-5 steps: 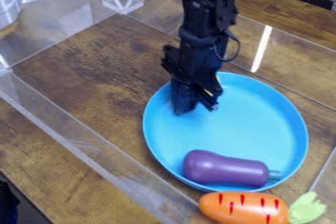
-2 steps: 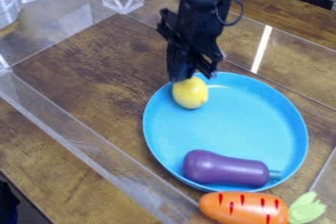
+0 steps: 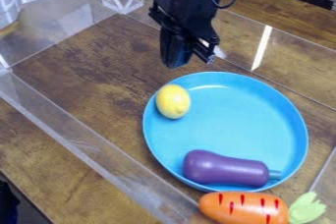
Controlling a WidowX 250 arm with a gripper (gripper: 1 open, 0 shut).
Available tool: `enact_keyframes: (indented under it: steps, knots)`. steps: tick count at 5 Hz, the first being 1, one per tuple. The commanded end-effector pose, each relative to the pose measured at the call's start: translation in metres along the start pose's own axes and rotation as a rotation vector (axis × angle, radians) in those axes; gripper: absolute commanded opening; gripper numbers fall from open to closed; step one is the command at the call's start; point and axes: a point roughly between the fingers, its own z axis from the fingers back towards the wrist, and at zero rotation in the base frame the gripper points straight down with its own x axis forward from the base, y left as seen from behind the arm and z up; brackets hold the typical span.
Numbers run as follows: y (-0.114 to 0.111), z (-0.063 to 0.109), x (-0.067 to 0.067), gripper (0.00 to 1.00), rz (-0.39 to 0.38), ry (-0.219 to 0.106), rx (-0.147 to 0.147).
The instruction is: Remove the carrot from the blue tray and put it on the table
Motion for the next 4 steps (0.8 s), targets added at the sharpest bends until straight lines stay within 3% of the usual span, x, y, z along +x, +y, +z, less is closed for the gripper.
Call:
enact_keyframes:
  steps: [1, 3, 4]
  knots:
    - [0.002, -0.005, 0.003, 1.0, 0.05, -0.022, 0.015]
    - [-0.016, -0.03, -0.004, 1.0, 0.019, -0.002, 0.01]
    - [-0.021, -0.043, 0.001, 1.0, -0.002, 0.011, 0.005]
